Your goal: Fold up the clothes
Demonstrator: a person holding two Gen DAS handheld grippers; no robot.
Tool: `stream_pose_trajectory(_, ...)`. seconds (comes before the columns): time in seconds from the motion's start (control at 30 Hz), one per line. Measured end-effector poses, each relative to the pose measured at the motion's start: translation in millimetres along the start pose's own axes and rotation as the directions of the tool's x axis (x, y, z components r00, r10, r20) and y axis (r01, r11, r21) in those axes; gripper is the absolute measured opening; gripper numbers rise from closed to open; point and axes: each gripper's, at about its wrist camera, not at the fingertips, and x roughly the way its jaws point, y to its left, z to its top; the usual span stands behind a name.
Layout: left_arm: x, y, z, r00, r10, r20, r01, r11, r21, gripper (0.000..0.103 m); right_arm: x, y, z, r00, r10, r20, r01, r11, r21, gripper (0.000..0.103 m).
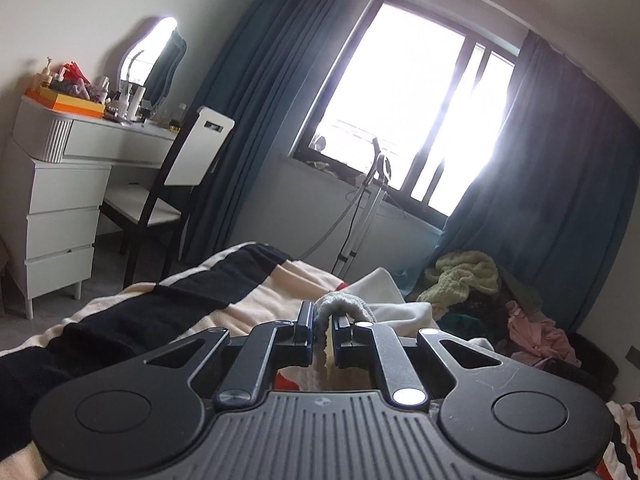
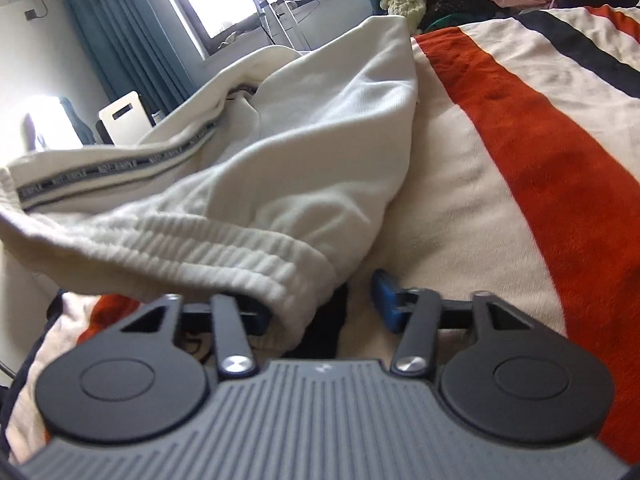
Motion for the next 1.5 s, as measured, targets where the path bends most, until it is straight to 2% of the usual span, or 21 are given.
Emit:
stream_pose_trajectory(0.1,3,-3,-6,0.997,-0.062,-0.046,0.061,0.998,-0.025,0.010,-7,0,8,1.000,-0.009,-0.009,0.009,1.000,0.013,0.024)
stream_pose_trajectory(0.2,1,-3,-10,0.991,-0.110,-0.079,0.106,0.993,-0.056,0.010,-23,1,12,0.998,-0.048,0.029,0.048,0.999,-0.011,0.022)
stream_pose_trajectory(0.3,3,-2,-14,0.984,-0.128,-0.127,0.120,0.990,-0.068,0.010,-48,-3,19,0.993,-0.068,0.098,0.070,0.998,-0.011,0.020)
stream_pose_trajectory(0.43,11,-12,-21,0.974,-0.095,-0.204,0.105,0.994,0.041,0.010,-91,-5,30,0.976,-0.076,0.203,0.085,0.996,-0.036,0.018)
stream_pose_trajectory(0.5,16,-12,-26,0.961,-0.097,-0.261,0.111,0.993,0.038,0.010,-108,-1,35,0.968,-0.076,0.238,0.099,0.992,-0.083,0.018)
stream_pose_trajectory(0.6,21,-5,-34,0.933,-0.103,-0.346,0.111,0.994,0.003,0.010,-129,6,36,0.953,-0.113,0.281,0.164,0.973,-0.163,0.018)
stream_pose_trajectory(0.7,21,0,-40,0.912,-0.072,-0.403,0.082,0.997,0.005,0.010,-135,5,32,0.956,-0.138,0.257,0.191,0.962,-0.194,0.018)
stream_pose_trajectory(0.83,20,3,-45,0.893,-0.023,-0.449,0.048,0.998,0.045,0.010,-122,-6,16,0.975,-0.174,0.141,0.199,0.963,-0.184,0.018)
stream_pose_trajectory(0.93,17,4,-46,0.882,-0.011,-0.471,0.045,0.997,0.062,0.012,-114,-10,7,0.980,-0.187,0.070,0.197,0.964,-0.181,0.018)
stream_pose_trajectory(1.1,10,5,-47,0.867,-0.008,-0.499,0.056,0.995,0.081,0.014,-123,-9,3,0.987,-0.149,0.063,0.158,0.974,-0.165,0.019)
stream_pose_trajectory(1.23,-2,6,-43,0.863,-0.029,-0.505,0.083,0.993,0.086,0.016,-136,-6,2,0.989,-0.125,0.077,0.136,0.978,-0.157,0.019)
stream_pose_trajectory(1.33,-14,12,-39,0.865,-0.053,-0.498,0.094,0.994,0.056,0.032,-147,-6,3,0.991,-0.099,0.089,0.111,0.984,-0.137,0.019)
stream_pose_trajectory(1.37,-18,15,-37,0.868,-0.067,-0.492,0.096,0.995,0.033,0.040,-150,-6,3,0.992,-0.086,0.094,0.098,0.987,-0.128,0.019)
stream_pose_trajectory(1.43,-28,23,-30,0.885,-0.118,-0.451,0.120,0.992,-0.024,0.042,-155,-8,5,0.992,-0.063,0.110,0.075,0.991,-0.107,0.019)
stream_pose_trajectory(1.5,-39,27,-23,0.909,-0.147,-0.389,0.136,0.989,-0.056,0.050,-154,-9,7,0.989,-0.050,0.136,0.063,0.994,-0.088,0.019)
